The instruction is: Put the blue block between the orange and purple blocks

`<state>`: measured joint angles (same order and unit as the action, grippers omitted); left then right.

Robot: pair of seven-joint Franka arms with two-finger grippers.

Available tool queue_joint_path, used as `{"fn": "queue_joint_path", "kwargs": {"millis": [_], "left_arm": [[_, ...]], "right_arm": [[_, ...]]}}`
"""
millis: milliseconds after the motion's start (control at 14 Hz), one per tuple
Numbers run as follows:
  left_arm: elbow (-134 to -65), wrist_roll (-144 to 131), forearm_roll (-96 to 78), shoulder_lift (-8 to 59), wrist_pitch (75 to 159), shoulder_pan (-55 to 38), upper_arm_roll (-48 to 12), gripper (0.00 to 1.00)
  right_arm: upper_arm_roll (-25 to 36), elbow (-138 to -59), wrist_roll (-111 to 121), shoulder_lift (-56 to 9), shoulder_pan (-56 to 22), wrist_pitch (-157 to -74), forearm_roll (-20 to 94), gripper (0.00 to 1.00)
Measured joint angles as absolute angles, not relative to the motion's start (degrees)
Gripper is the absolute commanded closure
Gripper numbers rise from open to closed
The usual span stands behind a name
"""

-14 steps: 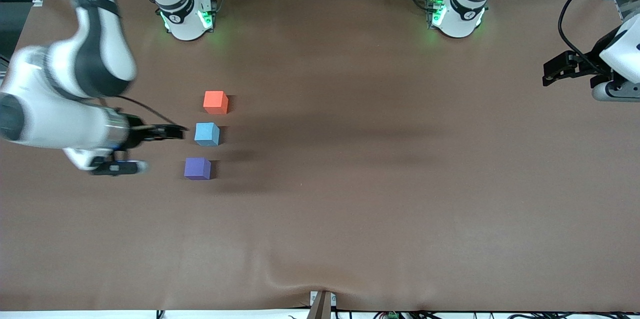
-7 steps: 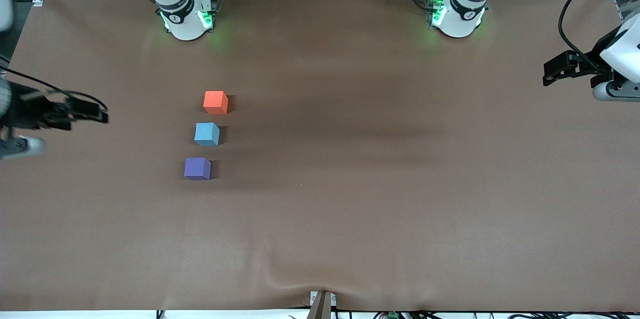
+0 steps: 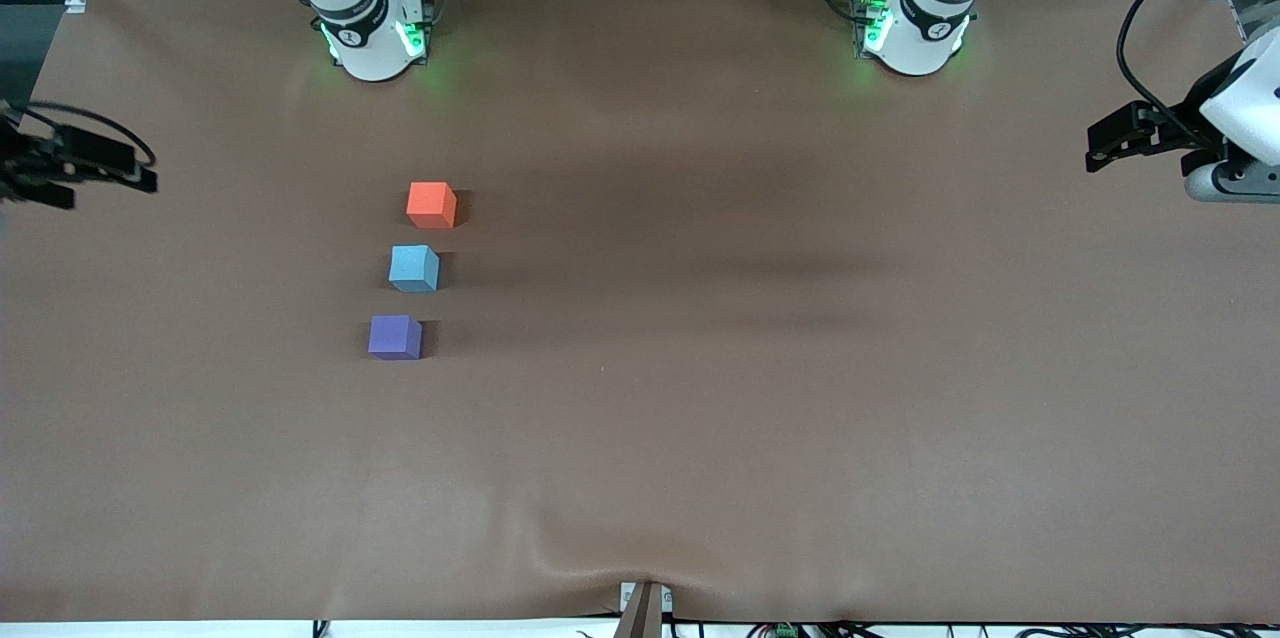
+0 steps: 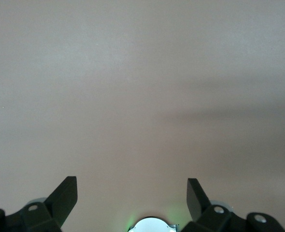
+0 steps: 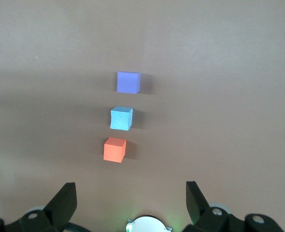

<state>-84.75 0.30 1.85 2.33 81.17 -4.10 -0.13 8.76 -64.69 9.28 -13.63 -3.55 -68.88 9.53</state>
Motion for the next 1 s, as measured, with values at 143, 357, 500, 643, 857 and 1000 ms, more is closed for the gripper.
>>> {"fn": "queue_joint_path", "kwargs": {"millis": [143, 357, 500, 643, 857, 1000], "left_arm": [[-84.8, 0.3, 1.8, 2.3, 81.2, -4.1, -0.1, 0.0], [-84.8, 0.3, 1.8, 2.3, 81.2, -4.1, -0.1, 0.0], [-84.7, 0.3, 1.8, 2.3, 81.2, -4.1, -0.1, 0.0], [-84.8, 0.3, 1.8, 2.3, 81.2, -4.1, -0.1, 0.0], [-84.8, 0.3, 1.8, 2.3, 81.2, -4.1, -0.1, 0.0], [-84.8, 0.3, 1.8, 2.3, 81.2, -4.1, -0.1, 0.0]], "right_arm": [[6.0, -64.9, 9.1, -12.1, -1.2, -68.6, 8.7, 0.0], [4.8, -70.3, 8.2, -9.3, 0.0, -73.2, 8.6, 0.0], [4.2, -75.5, 7.5, -6.5, 0.0, -76.4, 8.1, 0.0], [3.9, -78.5, 5.6, -4.2, -0.1, -76.9, 7.9, 0.0], [3.5, -81.3, 0.3, -1.3, -0.3, -77.1, 7.5, 0.0], [3.4, -82.2, -0.5, -0.4, -0.4, -77.6, 6.8, 0.0]]}}
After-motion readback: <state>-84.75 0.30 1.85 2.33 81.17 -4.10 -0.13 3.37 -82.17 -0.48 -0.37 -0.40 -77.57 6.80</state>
